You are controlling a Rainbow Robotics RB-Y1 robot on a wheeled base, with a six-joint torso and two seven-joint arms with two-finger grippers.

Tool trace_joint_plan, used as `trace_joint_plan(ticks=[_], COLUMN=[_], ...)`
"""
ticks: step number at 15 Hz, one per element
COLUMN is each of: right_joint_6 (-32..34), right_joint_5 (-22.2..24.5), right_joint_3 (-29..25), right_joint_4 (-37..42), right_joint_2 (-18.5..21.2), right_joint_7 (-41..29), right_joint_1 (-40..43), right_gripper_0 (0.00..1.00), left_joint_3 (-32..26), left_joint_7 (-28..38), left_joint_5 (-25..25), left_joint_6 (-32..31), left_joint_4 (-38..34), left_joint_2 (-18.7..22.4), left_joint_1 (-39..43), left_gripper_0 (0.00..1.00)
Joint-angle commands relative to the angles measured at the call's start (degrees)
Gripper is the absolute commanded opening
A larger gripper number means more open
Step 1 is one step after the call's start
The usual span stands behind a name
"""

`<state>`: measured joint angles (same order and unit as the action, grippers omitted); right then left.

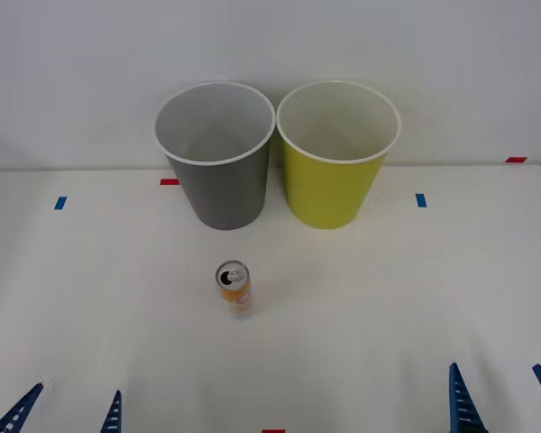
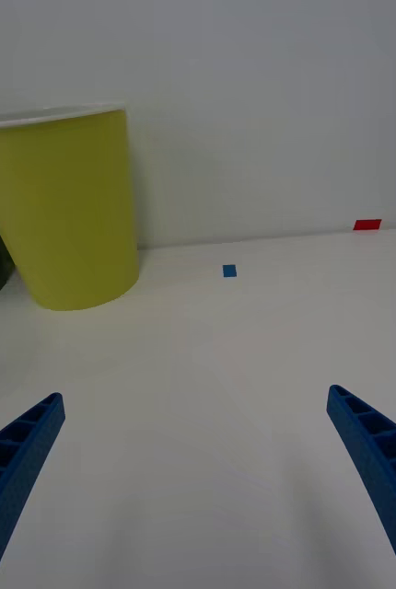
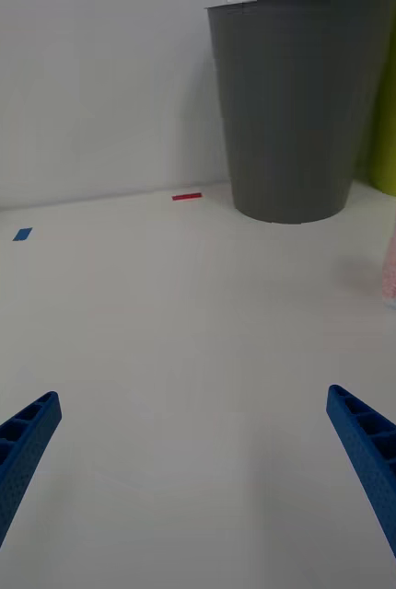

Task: Put cans in the gray bin and PET bottles in the light green bin.

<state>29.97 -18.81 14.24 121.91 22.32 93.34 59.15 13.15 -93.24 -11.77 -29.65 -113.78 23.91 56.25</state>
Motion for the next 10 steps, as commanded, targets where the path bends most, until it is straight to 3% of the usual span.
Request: trace_joint_plan(ticks=[1,6,10], right_joint_6=[0.00,0.00,0.00], right_joint_5=[0.00,0.00,0.00], right_joint_3=[0.00,0.00,0.00], right_joint_4=[0.00,0.00,0.00], right_joint_2=[0.00,0.00,0.00], right_joint_7=[0.00,0.00,0.00], right_joint_1=[0.00,0.00,0.00], right_gripper_0=[0.99,0.99,0.99], left_joint_3=[1.70,8.64,12.69], left_joint_7=[0.25,0.25,0.34], left_joint_5=[-0.62,-0.80,-2.91], left_joint_6=[-0.06,-2.08,-2.08], left_joint_4=[0.31,6.11,8.92], left_joint_2=[3.60,11.60,14.59], left_joint_1=[-3.77,-15.38,-21.88], left_gripper_0=[1.00,1.00,1.00])
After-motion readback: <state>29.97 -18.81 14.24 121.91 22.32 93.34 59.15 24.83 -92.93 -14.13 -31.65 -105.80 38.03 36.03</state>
